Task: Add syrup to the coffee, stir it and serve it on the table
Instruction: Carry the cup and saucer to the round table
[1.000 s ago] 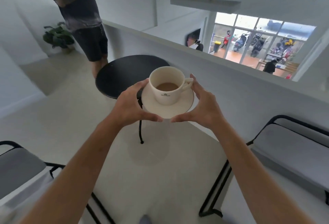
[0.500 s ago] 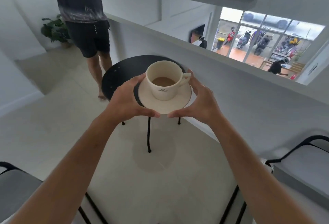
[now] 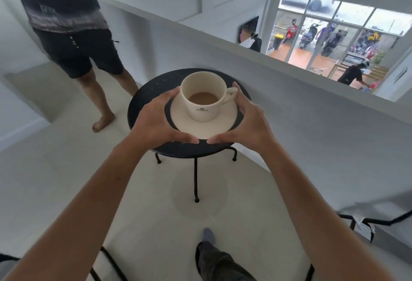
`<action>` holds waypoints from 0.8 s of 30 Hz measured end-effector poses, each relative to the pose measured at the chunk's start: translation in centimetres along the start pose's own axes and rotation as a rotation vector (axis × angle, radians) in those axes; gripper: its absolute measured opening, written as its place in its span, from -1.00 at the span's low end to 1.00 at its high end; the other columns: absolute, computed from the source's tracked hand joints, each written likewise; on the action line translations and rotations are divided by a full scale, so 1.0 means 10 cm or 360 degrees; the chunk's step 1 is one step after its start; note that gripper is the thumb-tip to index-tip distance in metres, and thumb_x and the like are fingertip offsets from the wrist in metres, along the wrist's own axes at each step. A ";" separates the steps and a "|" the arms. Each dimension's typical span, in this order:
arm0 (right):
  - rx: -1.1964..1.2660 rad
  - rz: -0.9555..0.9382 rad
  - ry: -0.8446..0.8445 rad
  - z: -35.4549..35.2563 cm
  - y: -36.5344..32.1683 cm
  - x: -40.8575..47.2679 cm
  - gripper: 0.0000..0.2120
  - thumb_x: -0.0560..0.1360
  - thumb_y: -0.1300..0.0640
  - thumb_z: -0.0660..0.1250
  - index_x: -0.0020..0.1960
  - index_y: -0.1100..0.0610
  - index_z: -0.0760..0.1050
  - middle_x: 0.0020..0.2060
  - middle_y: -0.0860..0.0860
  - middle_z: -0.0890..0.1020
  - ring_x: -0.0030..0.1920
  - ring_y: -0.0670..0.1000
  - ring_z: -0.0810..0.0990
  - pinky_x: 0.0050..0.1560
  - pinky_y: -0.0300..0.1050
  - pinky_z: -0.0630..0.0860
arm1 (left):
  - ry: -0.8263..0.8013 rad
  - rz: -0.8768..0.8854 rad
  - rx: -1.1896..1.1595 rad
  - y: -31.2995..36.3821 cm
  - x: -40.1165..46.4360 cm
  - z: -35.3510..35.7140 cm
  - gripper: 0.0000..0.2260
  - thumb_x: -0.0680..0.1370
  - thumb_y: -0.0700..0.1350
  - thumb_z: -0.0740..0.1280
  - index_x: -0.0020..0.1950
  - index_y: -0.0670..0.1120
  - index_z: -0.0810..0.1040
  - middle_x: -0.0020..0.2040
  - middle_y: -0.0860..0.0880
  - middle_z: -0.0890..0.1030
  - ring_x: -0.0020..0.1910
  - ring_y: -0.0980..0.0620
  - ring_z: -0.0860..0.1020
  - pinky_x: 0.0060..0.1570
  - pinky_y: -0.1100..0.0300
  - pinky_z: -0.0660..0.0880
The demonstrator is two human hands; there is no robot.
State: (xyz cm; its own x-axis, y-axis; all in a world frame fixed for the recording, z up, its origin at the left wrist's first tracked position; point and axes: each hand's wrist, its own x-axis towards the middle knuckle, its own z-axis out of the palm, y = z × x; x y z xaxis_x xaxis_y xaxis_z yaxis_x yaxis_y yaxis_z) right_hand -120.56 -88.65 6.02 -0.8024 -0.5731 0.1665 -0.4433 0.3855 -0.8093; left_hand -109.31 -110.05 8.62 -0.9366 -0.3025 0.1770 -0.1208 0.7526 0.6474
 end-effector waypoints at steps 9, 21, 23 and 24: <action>-0.0034 0.0075 0.0095 0.20 0.08 1.09 0.43 -0.07 -0.42 0.65 0.65 -0.08 0.10 0.46 -0.21 0.45 0.53 0.02 0.36 0.53 0.24 0.30 | -0.0075 0.0026 -0.0013 -0.49 1.16 -0.14 0.13 0.00 0.28 0.65 0.50 0.14 0.28 0.40 0.12 0.46 0.36 0.09 0.39 0.42 -0.04 0.34; -0.0077 0.0179 0.0304 0.56 0.14 2.09 0.34 0.06 -0.16 0.75 0.66 0.07 0.12 0.46 -0.07 0.50 0.47 0.00 0.42 0.54 0.07 0.32 | -0.0276 0.0206 -0.0160 -1.20 2.45 -0.22 0.12 -0.02 0.32 0.64 0.49 0.18 0.29 0.37 0.15 0.48 0.34 0.09 0.44 0.37 -0.07 0.41; -0.0091 0.0235 0.0353 0.67 0.15 2.24 0.35 0.06 -0.17 0.75 0.66 0.06 0.11 0.45 -0.08 0.50 0.46 0.01 0.43 0.53 0.08 0.33 | -0.0332 0.0254 -0.0192 -1.35 2.67 -0.23 0.13 -0.02 0.31 0.65 0.49 0.17 0.29 0.37 0.15 0.48 0.35 0.08 0.44 0.37 -0.08 0.40; -0.0104 0.0238 0.0364 0.71 0.17 2.30 0.36 0.05 -0.20 0.74 0.67 0.06 0.11 0.44 -0.07 0.51 0.46 0.01 0.44 0.52 0.11 0.35 | -0.0345 0.0283 -0.0189 -1.39 2.75 -0.22 0.13 -0.02 0.30 0.65 0.50 0.17 0.29 0.37 0.15 0.48 0.35 0.08 0.43 0.38 -0.09 0.40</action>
State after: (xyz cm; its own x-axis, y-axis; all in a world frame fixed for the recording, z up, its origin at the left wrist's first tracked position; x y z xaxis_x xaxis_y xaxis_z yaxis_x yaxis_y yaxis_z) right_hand -136.89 -106.31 4.49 -0.9269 -0.3311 0.1770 -0.3321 0.5033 -0.7978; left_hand -132.70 -130.16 6.15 -0.9895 -0.0307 0.1410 0.0786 0.7049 0.7049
